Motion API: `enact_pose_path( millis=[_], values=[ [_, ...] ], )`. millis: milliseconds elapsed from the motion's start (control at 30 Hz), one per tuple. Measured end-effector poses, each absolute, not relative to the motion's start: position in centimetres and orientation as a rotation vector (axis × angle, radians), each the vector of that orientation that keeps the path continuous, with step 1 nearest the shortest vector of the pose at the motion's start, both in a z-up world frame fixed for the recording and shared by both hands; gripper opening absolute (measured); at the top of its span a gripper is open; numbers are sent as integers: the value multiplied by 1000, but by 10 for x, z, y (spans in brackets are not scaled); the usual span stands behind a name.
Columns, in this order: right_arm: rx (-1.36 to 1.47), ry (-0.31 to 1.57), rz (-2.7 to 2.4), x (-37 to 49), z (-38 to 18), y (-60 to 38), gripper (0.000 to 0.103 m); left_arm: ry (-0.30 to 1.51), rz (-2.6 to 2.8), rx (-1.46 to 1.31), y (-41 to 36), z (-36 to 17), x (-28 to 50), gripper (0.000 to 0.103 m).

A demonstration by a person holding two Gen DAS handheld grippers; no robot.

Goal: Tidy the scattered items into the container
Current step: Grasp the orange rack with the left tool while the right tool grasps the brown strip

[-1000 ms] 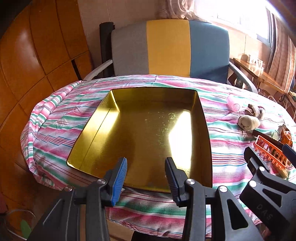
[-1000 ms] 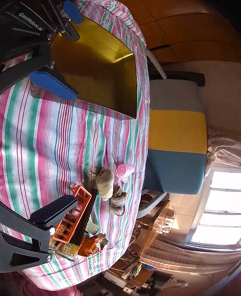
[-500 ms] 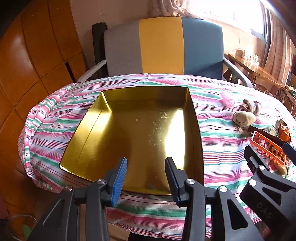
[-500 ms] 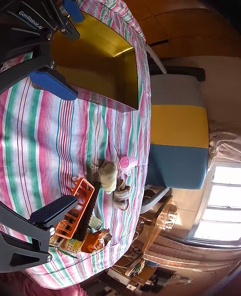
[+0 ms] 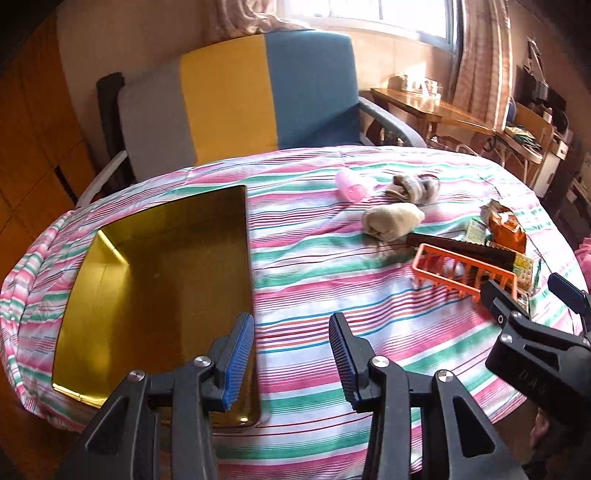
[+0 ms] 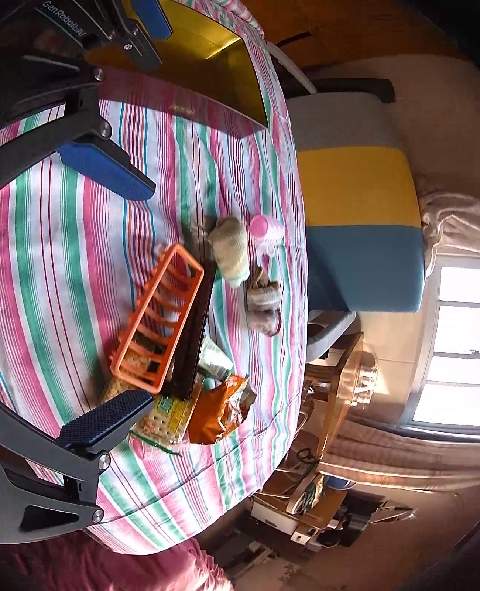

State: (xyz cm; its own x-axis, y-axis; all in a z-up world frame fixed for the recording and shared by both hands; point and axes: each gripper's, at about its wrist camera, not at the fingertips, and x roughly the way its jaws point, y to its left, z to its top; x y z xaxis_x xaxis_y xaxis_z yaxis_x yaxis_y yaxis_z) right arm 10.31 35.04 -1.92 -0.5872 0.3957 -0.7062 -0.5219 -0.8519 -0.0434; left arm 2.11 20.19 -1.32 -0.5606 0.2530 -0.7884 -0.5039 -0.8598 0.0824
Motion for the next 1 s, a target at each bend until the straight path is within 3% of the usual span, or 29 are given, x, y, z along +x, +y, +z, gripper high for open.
enact_pose_path(
  millis=[433, 567, 867, 1000],
  values=[
    [-1049, 552, 2420, 150, -39, 468, 103, 543, 2144, -1206, 256, -53, 45, 43],
    [-1074, 691, 2592, 139, -32, 462, 103, 552, 2125, -1234, 253, -62, 45, 43],
    [-1300, 762, 2643, 95, -56, 449, 103, 540, 2099, -1312, 243, -83, 37, 43],
    [-1394, 1082, 2735, 98, -64, 443, 103, 509, 2085, -1337, 238, -90, 34, 43]
  ],
)
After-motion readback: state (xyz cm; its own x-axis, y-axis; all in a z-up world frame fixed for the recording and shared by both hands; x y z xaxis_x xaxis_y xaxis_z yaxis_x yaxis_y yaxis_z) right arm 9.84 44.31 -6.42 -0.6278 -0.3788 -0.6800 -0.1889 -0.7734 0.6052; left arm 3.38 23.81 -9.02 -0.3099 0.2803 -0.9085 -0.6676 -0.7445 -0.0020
